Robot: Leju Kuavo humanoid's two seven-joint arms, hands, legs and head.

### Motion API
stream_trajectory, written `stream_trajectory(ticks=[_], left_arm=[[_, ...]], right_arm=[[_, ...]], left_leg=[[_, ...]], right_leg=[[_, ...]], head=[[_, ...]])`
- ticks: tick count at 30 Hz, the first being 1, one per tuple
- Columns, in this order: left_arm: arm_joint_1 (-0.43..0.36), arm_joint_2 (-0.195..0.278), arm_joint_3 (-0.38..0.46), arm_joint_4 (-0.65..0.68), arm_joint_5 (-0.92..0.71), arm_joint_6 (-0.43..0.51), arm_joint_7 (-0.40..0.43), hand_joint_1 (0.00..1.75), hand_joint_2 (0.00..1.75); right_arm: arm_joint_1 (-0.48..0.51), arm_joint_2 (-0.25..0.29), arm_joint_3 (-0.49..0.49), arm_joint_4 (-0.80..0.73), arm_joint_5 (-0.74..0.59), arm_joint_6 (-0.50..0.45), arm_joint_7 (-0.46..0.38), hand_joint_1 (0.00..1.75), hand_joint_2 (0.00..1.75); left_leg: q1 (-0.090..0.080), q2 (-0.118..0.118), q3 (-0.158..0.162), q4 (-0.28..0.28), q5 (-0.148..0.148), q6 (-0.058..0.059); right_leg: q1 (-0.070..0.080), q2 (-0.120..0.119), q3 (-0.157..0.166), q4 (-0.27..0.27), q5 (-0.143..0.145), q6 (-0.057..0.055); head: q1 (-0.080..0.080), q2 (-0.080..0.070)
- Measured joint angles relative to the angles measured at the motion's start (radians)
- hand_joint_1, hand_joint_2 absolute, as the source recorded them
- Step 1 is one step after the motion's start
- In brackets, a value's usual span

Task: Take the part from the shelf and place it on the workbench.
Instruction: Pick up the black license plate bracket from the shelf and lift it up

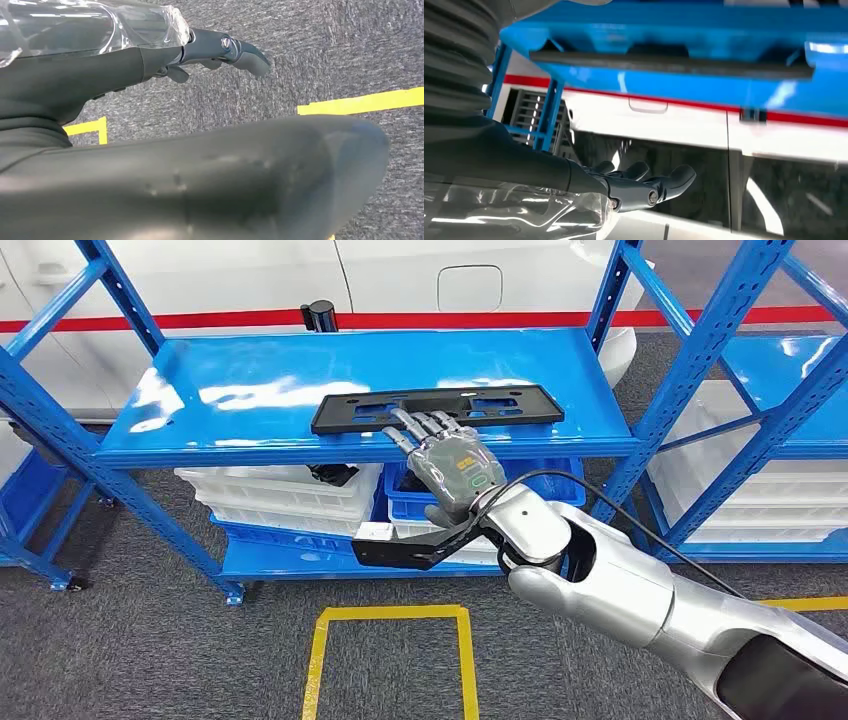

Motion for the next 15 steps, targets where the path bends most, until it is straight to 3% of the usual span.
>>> stream_trajectory(ticks=[5, 15], left_arm=[[-0.001, -0.002, 0.000, 0.000, 0.004, 0.000, 0.003, 0.00, 0.00], [0.000, -0.007, -0.002, 0.000, 0.015, -0.009, 0.006, 0.00, 0.00]], right_arm=[[-0.008, 0.021, 0.023, 0.057, 0.005, 0.002, 0.035, 0.00, 1.75], [-0.023, 0.053, 0.045, 0.191, 0.135, -0.109, 0.175, 0.00, 1.75]], left_leg=[[0.000, 0.000, 0.000, 0.000, 0.000, 0.000], [0.000, 0.000, 0.000, 0.000, 0.000, 0.000]], right_leg=[[0.000, 0.000, 0.000, 0.000, 0.000, 0.000], [0.000, 0.000, 0.000, 0.000, 0.000, 0.000]], head=[[0.000, 0.000], [0.000, 0.000]])
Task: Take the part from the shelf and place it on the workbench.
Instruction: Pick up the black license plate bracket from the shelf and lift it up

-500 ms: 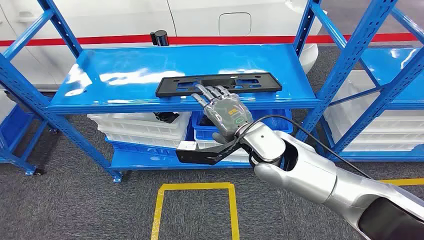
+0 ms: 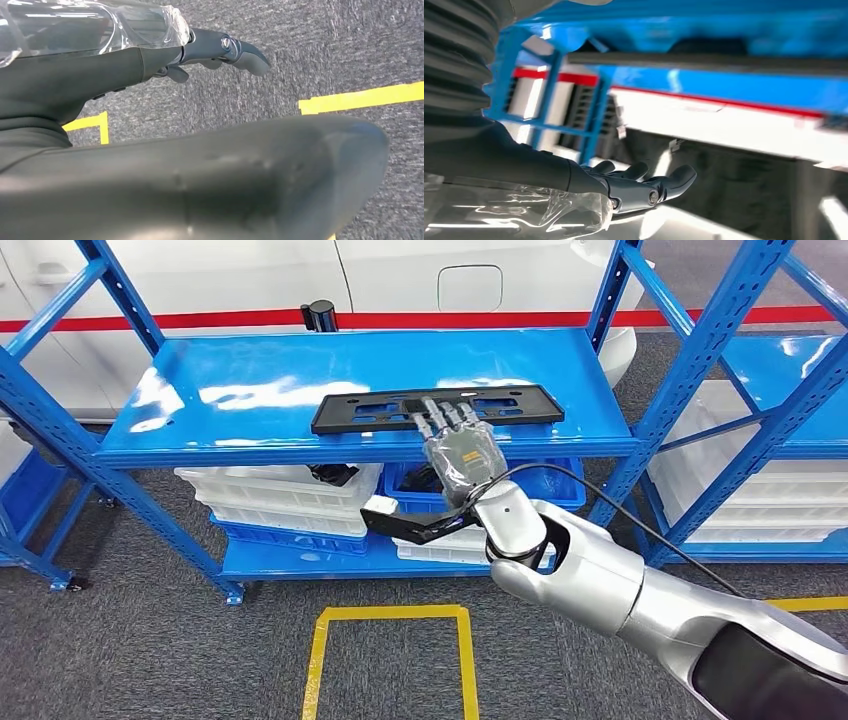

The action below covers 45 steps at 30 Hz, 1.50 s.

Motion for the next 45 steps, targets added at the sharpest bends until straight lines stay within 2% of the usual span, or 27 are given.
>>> stream_trajectory(ticks=[12, 25, 37, 45], left_arm=[[0.001, -0.007, -0.011, 0.001, 0.000, -0.019, 0.003, 0.00, 0.00], [0.001, -0.010, -0.033, 0.003, -0.011, -0.062, 0.018, 0.00, 0.00], [0.001, -0.010, -0.063, 0.003, -0.036, -0.081, -0.019, 0.00, 0.00], [-0.002, 0.005, -0.075, 0.003, -0.030, -0.049, -0.066, 0.00, 0.00]], right_arm=[[0.006, -0.002, -0.021, 0.068, 0.045, -0.023, 0.023, 0.00, 1.75], [0.033, -0.029, -0.065, 0.099, 0.044, -0.032, 0.025, 0.00, 1.75], [0.056, -0.035, -0.093, 0.097, 0.050, -0.055, 0.026, 0.00, 1.75], [0.064, -0.014, -0.102, 0.089, 0.068, -0.083, 0.024, 0.00, 1.75]], left_leg=[[0.000, 0.000, 0.000, 0.000, 0.000, 0.000], [0.000, 0.000, 0.000, 0.000, 0.000, 0.000], [0.000, 0.000, 0.000, 0.000, 0.000, 0.000], [0.000, 0.000, 0.000, 0.000, 0.000, 0.000]], right_leg=[[0.000, 0.000, -0.001, 0.000, 0.000, 0.000], [0.000, 0.000, -0.001, 0.000, 0.000, 0.000], [0.000, 0.000, -0.001, 0.000, 0.001, 0.000], [0.000, 0.000, -0.001, 0.000, 0.001, 0.000]], head=[[0.000, 0.000], [0.000, 0.000], [0.000, 0.000], [0.000, 0.000]])
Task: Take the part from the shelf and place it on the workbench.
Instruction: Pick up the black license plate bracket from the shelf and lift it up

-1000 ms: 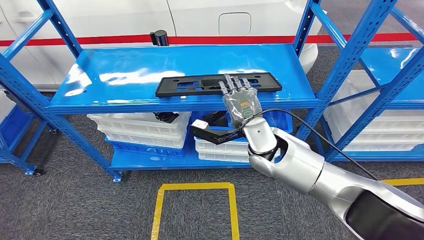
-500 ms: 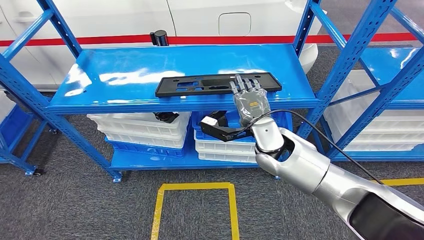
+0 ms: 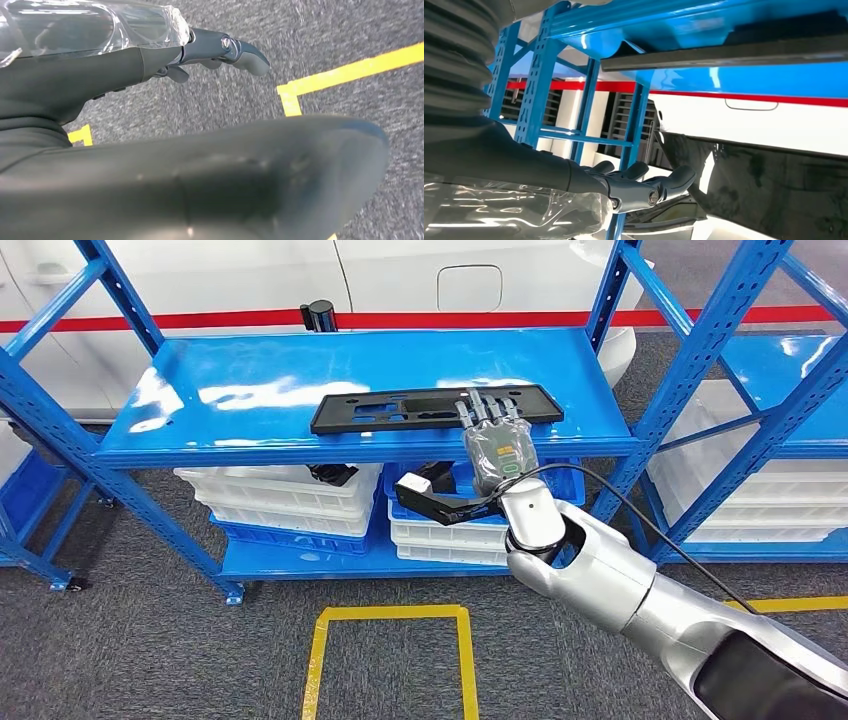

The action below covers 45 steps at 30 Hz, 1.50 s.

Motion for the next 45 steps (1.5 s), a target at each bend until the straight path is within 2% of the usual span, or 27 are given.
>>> stream_trajectory(ticks=[4, 9, 14, 25, 28, 30, 31, 32, 34, 35, 36, 37, 38, 39, 40, 41, 42, 45], left_arm=[[-0.009, 0.012, -0.007, 0.000, 0.012, 0.000, -0.003, 0.00, 0.00], [-0.008, 0.018, -0.020, 0.000, 0.009, -0.018, 0.067, 0.00, 0.00], [-0.007, 0.027, -0.046, 0.000, -0.012, -0.042, 0.095, 0.00, 0.00], [-0.034, 0.046, -0.082, 0.000, 0.007, -0.060, 0.058, 0.00, 0.00], [-0.040, 0.046, -0.092, 0.000, 0.006, -0.062, 0.058, 0.00, 0.00], [-0.042, 0.046, -0.097, 0.000, 0.008, -0.062, 0.059, 0.00, 0.00], [-0.042, 0.045, -0.098, 0.000, 0.009, -0.063, 0.059, 0.00, 0.00], [-0.043, 0.045, -0.099, 0.000, 0.011, -0.063, 0.059, 0.00, 0.00], [-0.042, 0.044, -0.100, 0.000, 0.016, -0.064, 0.059, 0.00, 0.00], [-0.041, 0.044, -0.101, 0.000, 0.019, -0.064, 0.059, 0.00, 0.00], [-0.039, 0.044, -0.102, 0.000, 0.021, -0.064, 0.059, 0.00, 0.00], [-0.037, 0.044, -0.104, 0.000, 0.023, -0.064, 0.059, 0.00, 0.00], [-0.035, 0.044, -0.105, 0.000, 0.026, -0.062, 0.059, 0.00, 0.00], [-0.034, 0.044, -0.106, 0.000, 0.027, -0.061, 0.059, 0.00, 0.00], [-0.034, 0.046, -0.107, 0.000, 0.030, -0.058, 0.059, 0.00, 0.00], [-0.034, 0.047, -0.107, 0.000, 0.031, -0.057, 0.059, 0.00, 0.00], [-0.034, 0.048, -0.109, 0.000, 0.033, -0.056, 0.059, 0.00, 0.00], [-0.030, 0.049, -0.113, 0.000, 0.039, -0.055, 0.057, 0.00, 0.00]], right_arm=[[0.000, 0.016, -0.006, 0.000, -0.005, -0.060, -0.004, 0.00, 1.75], [0.011, 0.022, -0.031, -0.006, -0.016, -0.108, -0.003, 0.00, 1.75], [0.041, -0.002, -0.064, -0.054, -0.026, -0.076, 0.002, 0.00, 1.75], [0.062, -0.023, -0.093, -0.123, -0.044, -0.018, 0.004, 0.00, 1.75], [0.062, -0.024, -0.093, -0.125, -0.049, -0.011, 0.003, 0.00, 1.75], [0.062, -0.024, -0.094, -0.128, -0.051, -0.008, 0.003, 0.00, 1.75], [0.061, -0.025, -0.095, -0.129, -0.053, -0.007, 0.002, 0.00, 1.75], [0.060, -0.026, -0.096, -0.130, -0.054, -0.006, 0.002, 0.00, 1.75], [0.063, -0.028, -0.097, -0.130, -0.057, -0.004, 0.001, 0.00, 1.75], [0.066, -0.029, -0.096, -0.130, -0.058, -0.004, 0.001, 0.00, 1.75], [0.070, -0.030, -0.096, -0.130, -0.059, -0.004, 0.000, 0.00, 1.75], [0.073, -0.031, -0.096, -0.129, -0.059, -0.004, 0.000, 0.00, 1.75], [0.074, -0.031, -0.096, -0.129, -0.059, -0.005, -0.001, 0.00, 1.75], [0.073, -0.031, -0.096, -0.129, -0.059, -0.006, -0.001, 0.00, 1.75], [0.073, -0.031, -0.095, -0.128, -0.059, -0.006, -0.001, 0.00, 1.75], [0.072, -0.031, -0.094, -0.127, -0.060, -0.007, -0.002, 0.00, 1.75], [0.073, -0.030, -0.093, -0.125, -0.060, -0.007, -0.002, 0.00, 1.75], [0.075, -0.030, -0.092, -0.124, -0.061, -0.008, -0.003, 0.00, 1.75]], left_leg=[[0.000, 0.000, 0.000, 0.000, 0.000, 0.000], [0.000, 0.000, 0.000, 0.000, 0.001, 0.000], [0.000, 0.000, 0.000, 0.000, 0.000, 0.000], [0.000, 0.000, -0.004, 0.007, 0.000, 0.001], [-0.003, 0.000, -0.009, 0.009, -0.001, 0.008], [0.001, 0.001, -0.004, -0.006, 0.007, 0.020], [0.005, 0.002, 0.000, -0.015, 0.012, 0.025], [0.009, 0.004, 0.005, -0.024, 0.017, 0.030], [0.011, 0.006, 0.007, -0.028, 0.018, 0.032], [0.012, 0.005, 0.007, -0.028, 0.017, 0.031], [0.014, 0.005, 0.009, -0.027, 0.015, 0.029], [0.018, 0.004, 0.011, -0.026, 0.012, 0.025], [0.023, 0.003, 0.015, -0.024, 0.007, 0.018], [0.028, 0.002, 0.019, -0.019, 0.001, 0.010], [0.029, 0.001, 0.019, -0.013, -0.008, -0.001], [0.029, 0.000, 0.018, -0.007, -0.014, -0.010], [0.028, 0.000, 0.016, -0.003, -0.019, -0.018], [0.031, -0.001, 0.011, 0.000, -0.024, -0.030]], right_leg=[[0.000, 0.000, 0.000, 0.000, 0.000, 0.000], [0.000, 0.000, 0.000, 0.000, 0.000, 0.000], [0.000, 0.000, 0.000, 0.000, 0.000, 0.000], [-0.002, 0.000, -0.002, -0.001, 0.004, 0.003], [-0.004, 0.000, -0.005, -0.004, 0.007, 0.009], [-0.003, 0.000, -0.006, -0.003, 0.005, 0.015], [-0.003, 0.000, -0.014, 0.014, -0.006, 0.018], [-0.003, 0.000, -0.035, 0.055, -0.026, 0.020], [-0.006, 0.000, -0.110, 0.195, -0.083, 0.025], [-0.009, -0.001, -0.149, 0.261, -0.100, 0.028], [-0.013, -0.001, -0.175, 0.295, -0.099, 0.032], [-0.017, -0.001, -0.182, 0.289, -0.077, 0.037], [-0.022, -0.001, -0.167, 0.241, -0.038, 0.042], [-0.028, -0.002, -0.138, 0.168, 0.007, 0.049], [-0.031, -0.001, -0.110, 0.101, 0.036, 0.055], [-0.033, 0.000, -0.090, 0.055, 0.052, 0.054], [-0.032, 0.001, -0.082, 0.032, 0.053, 0.049], [-0.026, 0.006, -0.091, 0.038, 0.040, 0.017]], head=[[0.000, 0.000], [0.000, 0.000], [0.000, 0.000], [0.000, 0.000], [0.000, 0.000], [0.000, 0.000], [0.001, 0.000], [0.001, 0.000], [0.002, 0.000], [0.003, 0.000], [0.003, 0.000], [0.003, 0.000], [0.003, 0.000], [0.003, 0.000], [0.005, 0.000], [0.007, 0.000], [0.007, 0.000], [0.005, 0.000]])
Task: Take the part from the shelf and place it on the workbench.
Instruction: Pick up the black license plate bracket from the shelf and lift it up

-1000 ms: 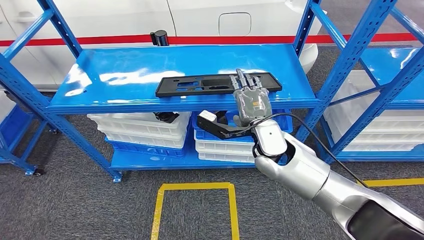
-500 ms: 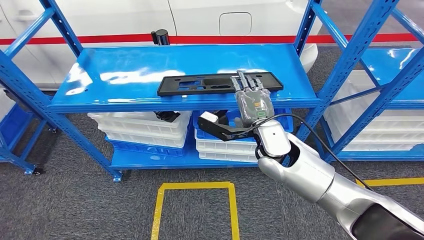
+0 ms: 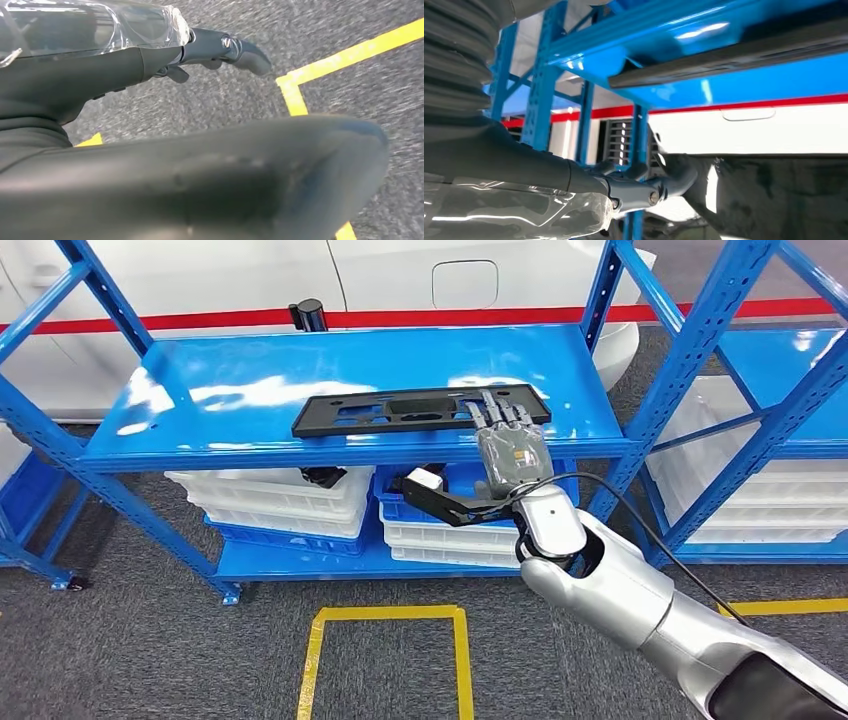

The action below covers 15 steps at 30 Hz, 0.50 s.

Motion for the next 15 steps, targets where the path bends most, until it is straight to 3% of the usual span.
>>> stream_trajectory(ticks=[2, 5, 6, 7, 8, 10, 11, 13, 15], left_arm=[[0.000, 0.000, -0.001, 0.000, 0.001, 0.001, -0.001, 0.00, 0.00], [0.001, 0.000, -0.002, 0.000, 0.002, 0.002, -0.001, 0.00, 0.00], [0.003, 0.000, -0.002, 0.000, 0.003, 0.002, -0.001, 0.00, 0.00], [0.005, 0.000, -0.003, 0.000, 0.003, 0.002, -0.001, 0.00, 0.00], [0.005, 0.000, -0.004, 0.000, 0.002, 0.002, -0.001, 0.00, 0.00], [0.004, 0.001, -0.007, 0.000, 0.002, 0.002, -0.001, 0.00, 0.00], [0.003, 0.001, -0.008, 0.000, 0.002, 0.003, -0.002, 0.00, 0.00], [0.003, 0.001, -0.010, 0.000, 0.004, 0.003, -0.004, 0.00, 0.00], [0.004, 0.000, -0.012, 0.000, 0.005, 0.003, -0.007, 0.00, 0.00]], right_arm=[[-0.003, 0.001, 0.000, 0.000, 0.001, 0.000, -0.001, 0.00, 1.75], [-0.002, 0.003, 0.002, -0.001, 0.001, 0.000, -0.001, 0.00, 1.75], [0.000, 0.003, 0.002, -0.001, 0.001, 0.000, -0.001, 0.00, 1.75], [0.001, 0.003, 0.003, -0.001, 0.000, 0.000, -0.001, 0.00, 1.75], [0.001, 0.004, 0.003, -0.001, 0.000, 0.001, -0.001, 0.00, 1.75], [0.000, 0.004, 0.004, -0.001, -0.002, 0.002, -0.002, 0.00, 1.75], [-0.001, 0.005, 0.004, -0.001, -0.004, 0.004, -0.003, 0.00, 1.75], [-0.001, 0.006, 0.007, -0.001, -0.010, 0.009, -0.008, 0.00, 1.75], [-0.002, 0.006, 0.010, -0.005, -0.021, 0.016, -0.020, 0.00, 1.75]], left_leg=[[0.002, 0.001, -0.029, 0.059, -0.030, -0.003], [-0.008, 0.001, -0.153, 0.276, -0.105, 0.002], [-0.013, 0.001, -0.186, 0.322, -0.109, 0.007], [-0.018, 0.001, -0.200, 0.326, -0.092, 0.016], [-0.025, 0.001, -0.194, 0.290, -0.057, 0.026], [-0.042, 0.000, -0.142, 0.149, 0.027, 0.058], [-0.050, 0.000, -0.118, 0.089, 0.052, 0.070], [-0.061, 0.002, -0.096, 0.036, 0.062, 0.083], [-0.060, 0.002, -0.090, 0.023, 0.063, 0.082]], right_leg=[[0.001, 0.001, 0.001, 0.001, -0.002, -0.014], [0.011, 0.001, 0.005, 0.000, -0.008, -0.026], [0.016, 0.001, 0.007, 0.000, -0.010, -0.030], [0.022, 0.002, 0.011, 0.000, -0.013, -0.034], [0.027, 0.003, 0.017, 0.000, -0.016, -0.037], [0.036, 0.005, 0.030, -0.001, -0.024, -0.041], [0.039, 0.005, 0.035, -0.002, -0.027, -0.040], [0.037, 0.006, 0.037, -0.004, -0.031, -0.034], [0.034, 0.006, 0.038, -0.005, -0.035, -0.025]], head=[[-0.002, 0.000], [-0.004, 0.000], [-0.005, 0.000], [-0.005, 0.000], [-0.005, 0.000], [-0.004, 0.000], [-0.003, 0.000], [-0.002, 0.000], [-0.003, 0.000]])
